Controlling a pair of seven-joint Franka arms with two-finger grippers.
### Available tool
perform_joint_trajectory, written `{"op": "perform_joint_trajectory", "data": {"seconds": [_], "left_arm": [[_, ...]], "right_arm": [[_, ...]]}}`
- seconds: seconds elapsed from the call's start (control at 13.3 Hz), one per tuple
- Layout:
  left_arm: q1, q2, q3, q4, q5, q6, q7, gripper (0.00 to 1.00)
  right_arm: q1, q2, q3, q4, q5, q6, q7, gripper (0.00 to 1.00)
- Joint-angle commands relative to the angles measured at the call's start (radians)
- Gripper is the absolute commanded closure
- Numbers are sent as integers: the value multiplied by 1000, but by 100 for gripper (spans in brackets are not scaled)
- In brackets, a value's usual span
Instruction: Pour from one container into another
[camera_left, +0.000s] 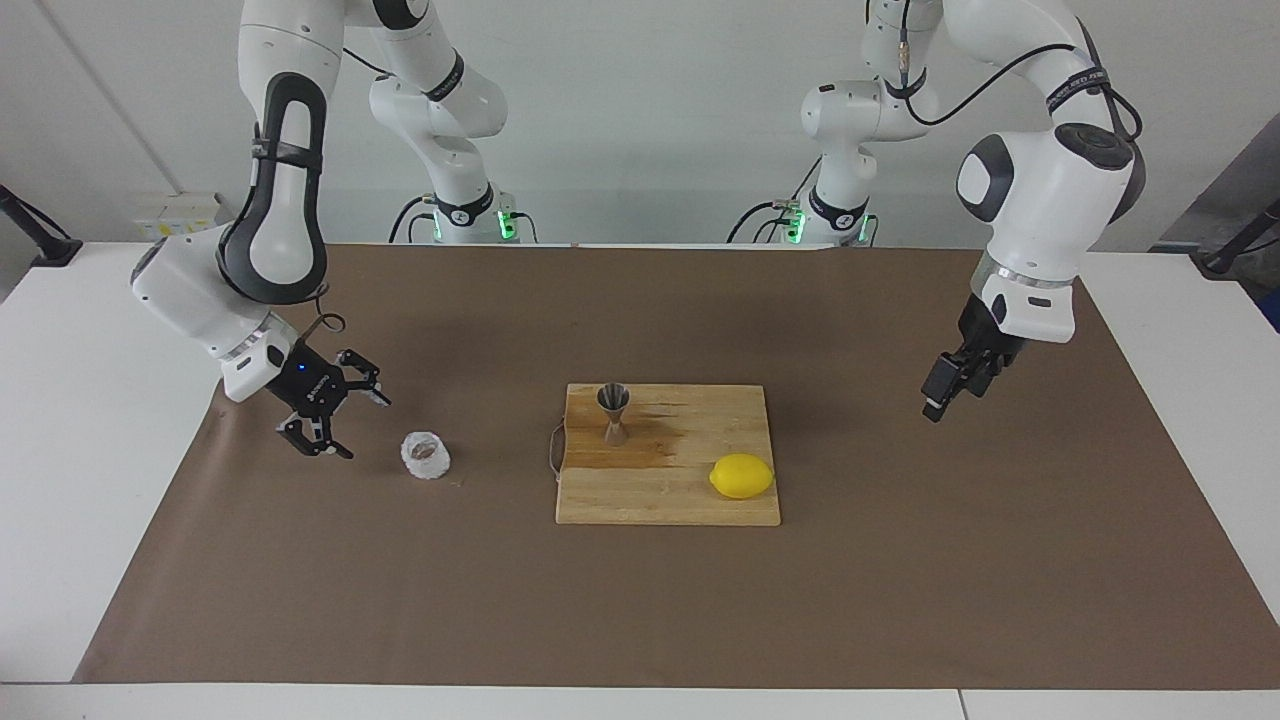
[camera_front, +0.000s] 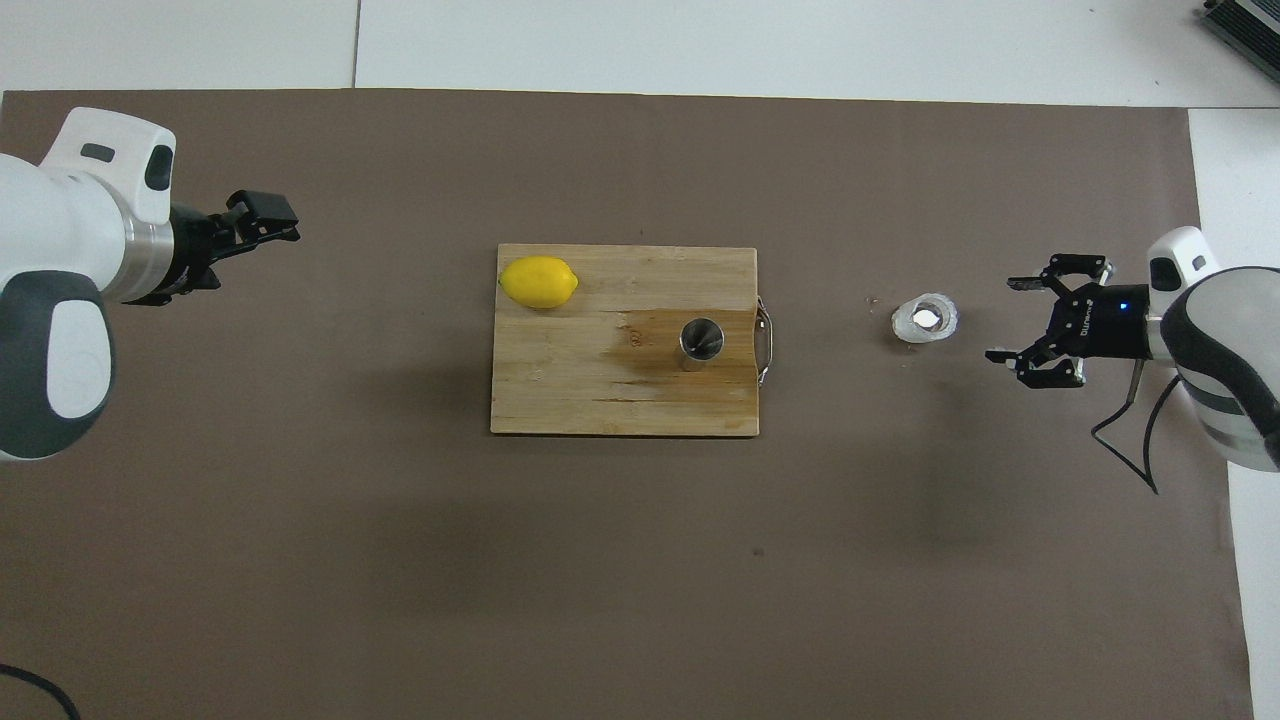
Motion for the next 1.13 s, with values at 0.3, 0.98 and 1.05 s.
{"op": "perform_joint_trajectory", "data": {"seconds": [0.3,0.98,1.05], "left_arm": [[12,-71,-14,126,44,-338,265,0],[15,-159,-19,168,41,-539,402,0],[17,-159,-19,168,41,-539,400,0]], "right_arm": [[-9,161,36,75,121,-65,-179,0],[6,176,57,84,130,-42,-228,0],[7,175,58,86,130,-39,-228,0]]}}
